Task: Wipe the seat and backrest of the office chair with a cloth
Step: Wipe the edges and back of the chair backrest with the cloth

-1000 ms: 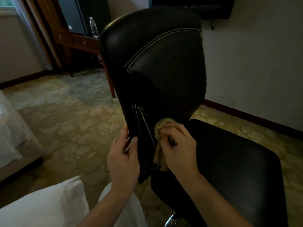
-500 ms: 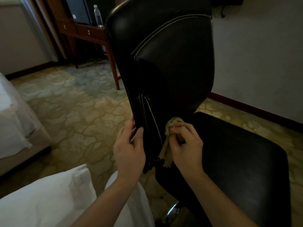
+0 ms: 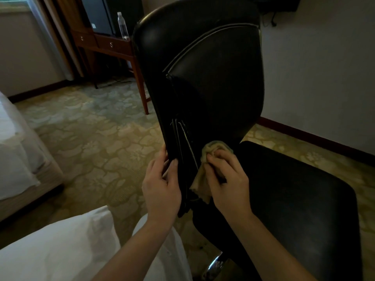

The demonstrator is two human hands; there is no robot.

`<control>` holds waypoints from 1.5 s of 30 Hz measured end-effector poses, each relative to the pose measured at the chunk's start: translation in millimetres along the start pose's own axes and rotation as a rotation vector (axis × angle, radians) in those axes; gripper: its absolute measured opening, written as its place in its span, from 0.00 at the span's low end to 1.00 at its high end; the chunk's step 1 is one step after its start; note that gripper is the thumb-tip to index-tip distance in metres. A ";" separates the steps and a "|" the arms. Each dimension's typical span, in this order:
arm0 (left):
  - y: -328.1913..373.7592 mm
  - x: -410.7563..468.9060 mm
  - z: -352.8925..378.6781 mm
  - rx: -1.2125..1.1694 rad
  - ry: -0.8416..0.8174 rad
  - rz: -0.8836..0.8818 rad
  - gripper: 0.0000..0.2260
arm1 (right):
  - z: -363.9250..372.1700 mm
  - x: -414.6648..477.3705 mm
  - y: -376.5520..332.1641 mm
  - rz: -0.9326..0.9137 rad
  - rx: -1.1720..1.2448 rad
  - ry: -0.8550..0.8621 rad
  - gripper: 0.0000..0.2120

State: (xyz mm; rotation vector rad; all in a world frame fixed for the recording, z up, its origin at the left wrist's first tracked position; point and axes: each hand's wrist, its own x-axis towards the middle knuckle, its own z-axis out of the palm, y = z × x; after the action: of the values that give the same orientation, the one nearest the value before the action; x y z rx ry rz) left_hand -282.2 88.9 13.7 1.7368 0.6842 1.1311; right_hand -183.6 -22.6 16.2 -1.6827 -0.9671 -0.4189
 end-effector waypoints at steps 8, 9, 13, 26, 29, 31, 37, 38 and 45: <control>7.0 -1.7 -0.9 0.009 0.010 0.035 0.26 | -8.0 17.0 -7.7 -0.046 -0.038 -0.021 0.09; 7.4 -1.8 -1.0 0.009 0.011 0.041 0.27 | -9.0 25.3 -10.9 -0.065 -0.043 -0.022 0.10; 7.4 -2.0 -0.3 0.019 0.012 0.042 0.25 | -6.5 46.5 -21.8 -0.075 0.029 -0.005 0.12; 3.5 -1.0 0.3 0.021 0.011 0.066 0.24 | -8.6 25.5 -12.1 0.148 0.089 -0.012 0.17; 1.0 -0.3 -0.1 0.017 0.008 0.061 0.23 | -5.5 32.5 -19.8 0.069 0.064 -0.015 0.16; 0.4 -0.6 0.1 0.011 0.005 0.052 0.23 | -5.0 26.4 -15.5 -0.010 0.028 -0.028 0.15; 0.9 0.4 -0.1 0.022 0.005 0.042 0.24 | -8.1 -9.5 7.9 0.023 0.009 -0.096 0.16; 1.1 -0.2 -0.2 0.011 -0.005 0.037 0.24 | -8.5 -12.0 8.7 0.035 0.012 -0.097 0.16; 5.1 -2.9 -4.2 -0.044 -0.057 0.017 0.28 | -5.6 15.1 -13.2 -0.023 -0.037 -0.007 0.15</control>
State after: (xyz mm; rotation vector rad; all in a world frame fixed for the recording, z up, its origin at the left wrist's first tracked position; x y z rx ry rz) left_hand -287.4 86.1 17.8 1.7339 0.6064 1.0966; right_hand -183.5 -21.1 37.0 -1.7088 -0.9905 -0.4488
